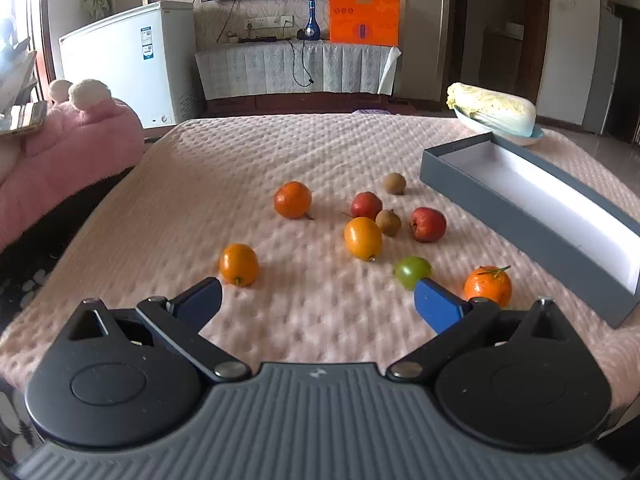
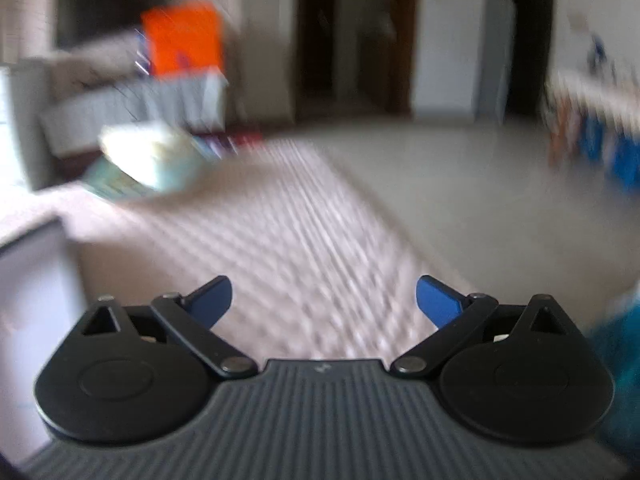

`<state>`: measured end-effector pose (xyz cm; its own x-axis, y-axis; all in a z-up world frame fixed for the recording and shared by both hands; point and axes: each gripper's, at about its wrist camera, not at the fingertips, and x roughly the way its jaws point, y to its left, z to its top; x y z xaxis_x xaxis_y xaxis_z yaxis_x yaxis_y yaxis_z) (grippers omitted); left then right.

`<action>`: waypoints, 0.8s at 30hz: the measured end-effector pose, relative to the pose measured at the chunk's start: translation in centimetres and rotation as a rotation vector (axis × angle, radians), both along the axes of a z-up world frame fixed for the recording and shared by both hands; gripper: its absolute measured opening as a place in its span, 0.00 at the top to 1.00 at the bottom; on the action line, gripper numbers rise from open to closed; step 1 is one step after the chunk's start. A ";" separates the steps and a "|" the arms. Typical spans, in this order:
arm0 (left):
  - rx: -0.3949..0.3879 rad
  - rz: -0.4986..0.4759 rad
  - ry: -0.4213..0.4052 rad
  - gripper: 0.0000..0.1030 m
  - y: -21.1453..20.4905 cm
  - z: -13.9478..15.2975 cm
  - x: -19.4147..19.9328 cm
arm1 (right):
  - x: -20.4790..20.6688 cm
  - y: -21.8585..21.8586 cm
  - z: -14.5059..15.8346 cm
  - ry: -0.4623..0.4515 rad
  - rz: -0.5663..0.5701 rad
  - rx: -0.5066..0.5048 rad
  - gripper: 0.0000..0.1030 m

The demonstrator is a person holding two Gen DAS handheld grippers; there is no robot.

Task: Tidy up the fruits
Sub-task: 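Move both tools toward the scattered fruits on the bed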

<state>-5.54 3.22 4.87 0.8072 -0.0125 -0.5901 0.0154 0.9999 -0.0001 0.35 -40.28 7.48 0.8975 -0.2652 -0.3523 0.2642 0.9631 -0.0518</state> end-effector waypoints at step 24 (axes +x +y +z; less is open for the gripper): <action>0.065 0.054 -0.055 0.00 2.2 3.0 -2.6 | -9.0 24.4 2.0 -0.045 0.810 0.039 0.01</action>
<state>-8.11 5.42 7.90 0.8370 0.0690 -0.5428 -0.0405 0.9971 0.0643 -8.61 -15.85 9.52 0.8192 0.4844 -0.3069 -0.5146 0.8572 -0.0205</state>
